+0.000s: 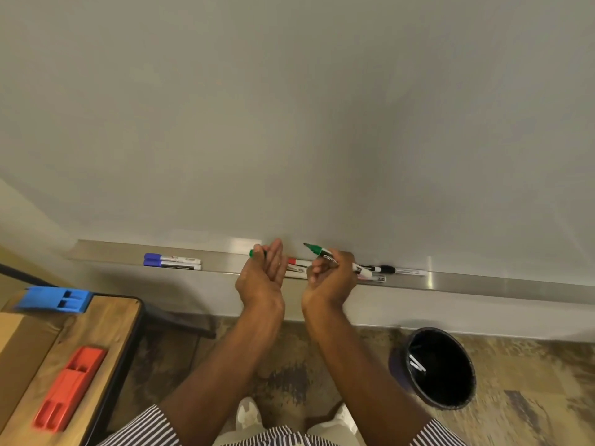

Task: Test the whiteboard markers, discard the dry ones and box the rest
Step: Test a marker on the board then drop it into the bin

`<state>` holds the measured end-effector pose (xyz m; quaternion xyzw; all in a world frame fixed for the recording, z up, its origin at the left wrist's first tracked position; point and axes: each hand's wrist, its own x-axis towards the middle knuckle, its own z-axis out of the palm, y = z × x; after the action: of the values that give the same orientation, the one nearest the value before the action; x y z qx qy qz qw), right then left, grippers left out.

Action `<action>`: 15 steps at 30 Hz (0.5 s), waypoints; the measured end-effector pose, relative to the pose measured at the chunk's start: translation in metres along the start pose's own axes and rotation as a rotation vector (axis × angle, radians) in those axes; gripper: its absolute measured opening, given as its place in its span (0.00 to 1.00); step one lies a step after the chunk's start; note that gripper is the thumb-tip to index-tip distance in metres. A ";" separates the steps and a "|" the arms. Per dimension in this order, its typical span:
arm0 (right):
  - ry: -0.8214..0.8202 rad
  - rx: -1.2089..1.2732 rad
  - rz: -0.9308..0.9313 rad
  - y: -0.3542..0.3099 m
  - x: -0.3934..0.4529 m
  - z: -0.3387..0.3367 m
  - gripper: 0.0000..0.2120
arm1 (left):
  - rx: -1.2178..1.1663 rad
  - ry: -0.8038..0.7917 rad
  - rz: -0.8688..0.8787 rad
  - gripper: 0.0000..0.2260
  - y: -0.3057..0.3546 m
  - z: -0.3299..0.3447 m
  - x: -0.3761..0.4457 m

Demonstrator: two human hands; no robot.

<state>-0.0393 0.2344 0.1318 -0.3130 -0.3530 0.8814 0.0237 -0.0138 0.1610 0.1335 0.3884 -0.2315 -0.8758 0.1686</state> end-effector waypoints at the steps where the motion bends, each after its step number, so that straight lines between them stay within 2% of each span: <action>1: -0.014 0.008 -0.018 -0.003 0.002 0.003 0.10 | 0.028 -0.038 0.022 0.08 0.001 -0.001 0.002; 4: -0.085 -0.009 -0.057 -0.014 0.004 0.012 0.09 | 0.134 -0.178 0.100 0.08 0.011 0.004 0.003; 7: -0.167 -0.019 -0.105 -0.031 0.000 0.024 0.08 | 0.270 -0.294 0.221 0.13 0.030 0.013 0.003; 15: -0.431 0.044 -0.210 -0.075 -0.032 0.089 0.08 | 0.513 -0.608 0.810 0.15 0.100 0.071 -0.012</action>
<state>-0.0778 0.2278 0.2461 -0.0786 -0.3613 0.9280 0.0463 -0.0483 0.1021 0.2359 0.0273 -0.6056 -0.7293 0.3171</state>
